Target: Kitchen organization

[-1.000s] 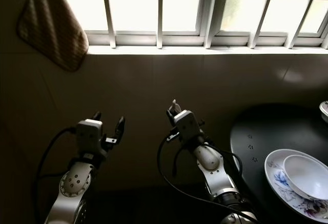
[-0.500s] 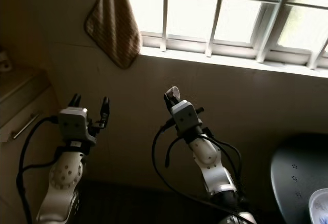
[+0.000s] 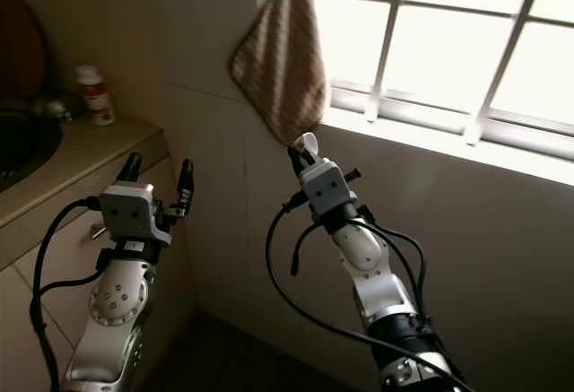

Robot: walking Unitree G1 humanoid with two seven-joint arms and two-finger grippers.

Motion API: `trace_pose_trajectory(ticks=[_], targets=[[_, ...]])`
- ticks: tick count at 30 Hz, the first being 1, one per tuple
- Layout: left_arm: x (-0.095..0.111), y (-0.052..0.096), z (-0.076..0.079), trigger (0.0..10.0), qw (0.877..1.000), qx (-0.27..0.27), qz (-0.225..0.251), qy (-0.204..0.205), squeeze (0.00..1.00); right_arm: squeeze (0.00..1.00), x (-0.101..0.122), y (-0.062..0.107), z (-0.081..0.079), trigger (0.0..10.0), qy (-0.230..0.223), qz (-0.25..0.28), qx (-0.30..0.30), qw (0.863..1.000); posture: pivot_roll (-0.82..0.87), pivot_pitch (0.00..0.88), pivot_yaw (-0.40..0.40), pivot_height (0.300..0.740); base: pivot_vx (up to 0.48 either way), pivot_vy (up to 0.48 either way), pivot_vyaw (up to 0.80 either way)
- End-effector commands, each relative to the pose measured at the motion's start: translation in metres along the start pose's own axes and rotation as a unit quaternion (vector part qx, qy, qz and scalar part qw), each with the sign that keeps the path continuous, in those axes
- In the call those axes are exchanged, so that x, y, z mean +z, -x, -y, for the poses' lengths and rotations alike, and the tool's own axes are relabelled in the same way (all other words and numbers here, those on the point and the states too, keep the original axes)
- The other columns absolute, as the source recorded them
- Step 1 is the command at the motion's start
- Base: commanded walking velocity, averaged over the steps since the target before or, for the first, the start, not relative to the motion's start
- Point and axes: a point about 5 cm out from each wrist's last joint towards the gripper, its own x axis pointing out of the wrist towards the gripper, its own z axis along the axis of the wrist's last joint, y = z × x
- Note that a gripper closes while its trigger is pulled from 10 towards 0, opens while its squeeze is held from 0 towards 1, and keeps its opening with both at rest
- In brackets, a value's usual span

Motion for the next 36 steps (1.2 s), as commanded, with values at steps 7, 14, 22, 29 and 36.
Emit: trace_pose_trajectory(ticks=[7,14,22,29,36], targets=[[0.006,-0.003,0.004,10.0,1.000,-0.008,0.010,0.011,0.00,0.00,0.009,-0.003,0.002,0.0,-0.004,0.022,0.001,1.000,0.15,0.000,-0.065,0.740,0.000,0.404,0.80],[0.008,-0.003,0.004,10.0,1.000,-0.010,0.016,0.008,0.00,0.00,0.016,-0.008,0.003,0.0,-0.010,0.037,0.001,0.999,0.15,0.000,-0.065,0.740,0.000,0.431,0.80],[0.014,-0.005,0.000,10.0,0.999,-0.004,0.035,-0.005,0.00,0.00,0.018,-0.011,0.004,0.0,-0.014,0.043,0.002,0.999,0.15,0.000,-0.066,0.740,0.000,0.270,0.80],[0.018,-0.006,0.002,10.0,0.999,-0.009,0.048,-0.007,0.00,0.00,0.021,-0.015,0.004,0.0,-0.017,0.047,0.001,0.999,0.15,0.000,-0.066,0.740,0.000,0.000,0.80],[0.021,-0.006,0.000,10.0,0.998,-0.006,0.057,-0.012,0.00,0.00,0.024,-0.019,0.003,0.0,-0.018,0.054,0.002,0.998,0.15,0.000,-0.066,0.740,0.294,0.000,0.80]])
